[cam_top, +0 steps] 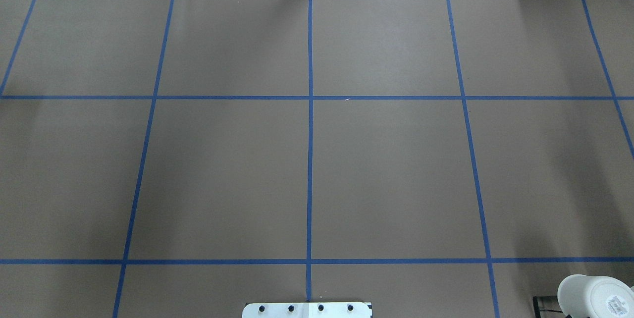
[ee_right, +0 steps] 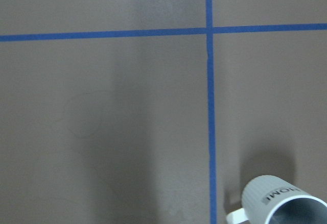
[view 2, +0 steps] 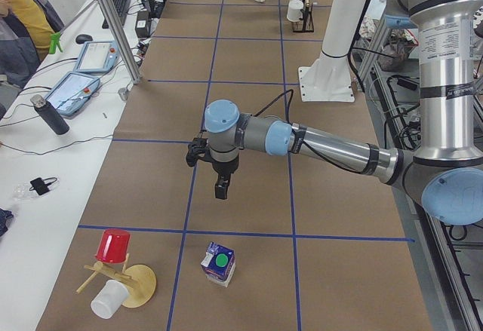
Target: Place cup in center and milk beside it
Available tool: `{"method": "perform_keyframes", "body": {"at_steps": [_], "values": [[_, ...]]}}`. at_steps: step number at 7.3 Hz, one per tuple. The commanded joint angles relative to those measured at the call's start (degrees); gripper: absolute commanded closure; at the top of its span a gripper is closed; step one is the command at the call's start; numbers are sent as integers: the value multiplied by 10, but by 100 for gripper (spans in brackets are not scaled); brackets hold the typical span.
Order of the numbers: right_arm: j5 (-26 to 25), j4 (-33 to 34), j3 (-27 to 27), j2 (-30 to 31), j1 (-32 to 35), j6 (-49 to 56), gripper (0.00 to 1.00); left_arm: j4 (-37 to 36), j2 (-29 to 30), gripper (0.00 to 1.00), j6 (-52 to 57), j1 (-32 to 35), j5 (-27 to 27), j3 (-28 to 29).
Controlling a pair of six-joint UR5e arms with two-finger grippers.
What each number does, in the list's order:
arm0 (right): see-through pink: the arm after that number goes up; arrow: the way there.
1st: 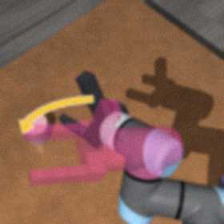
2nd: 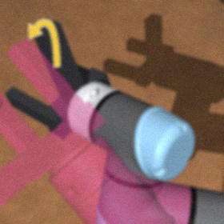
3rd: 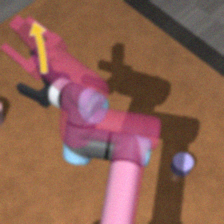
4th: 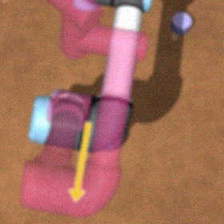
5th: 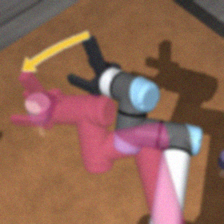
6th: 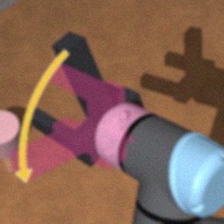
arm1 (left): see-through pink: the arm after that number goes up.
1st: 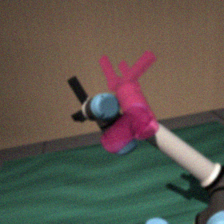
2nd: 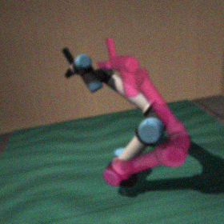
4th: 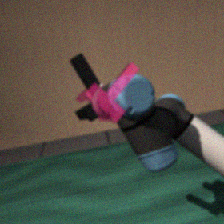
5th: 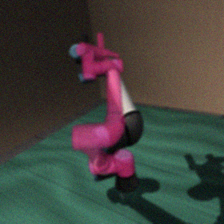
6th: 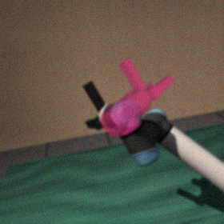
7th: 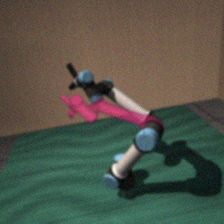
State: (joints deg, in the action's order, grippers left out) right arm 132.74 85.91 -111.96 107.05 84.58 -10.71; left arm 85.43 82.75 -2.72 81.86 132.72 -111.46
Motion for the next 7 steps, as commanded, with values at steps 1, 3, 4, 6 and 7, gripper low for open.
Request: {"method": "perform_keyframes", "body": {"at_steps": [1, 3, 4, 6, 7], "values": [[-20, -11, 105, -2, 45, 142, 0, 0, 0, 2, 0, 1, 0, 0], [14, -37, 160, -5, 72, 169, 0, 0, 0, 2, -1, 1, 1, -5], [18, -64, 201, -4, 72, 189, 0, 0, 0, 2, -1, 1, 1, -7], [28, -83, 207, 4, 72, 193, 1, -1, 0, 2, -1, 1, 1, -10], [26, -88, 220, 4, 72, 194, 1, 0, 0, 2, -1, 1, 1, -10]]}}
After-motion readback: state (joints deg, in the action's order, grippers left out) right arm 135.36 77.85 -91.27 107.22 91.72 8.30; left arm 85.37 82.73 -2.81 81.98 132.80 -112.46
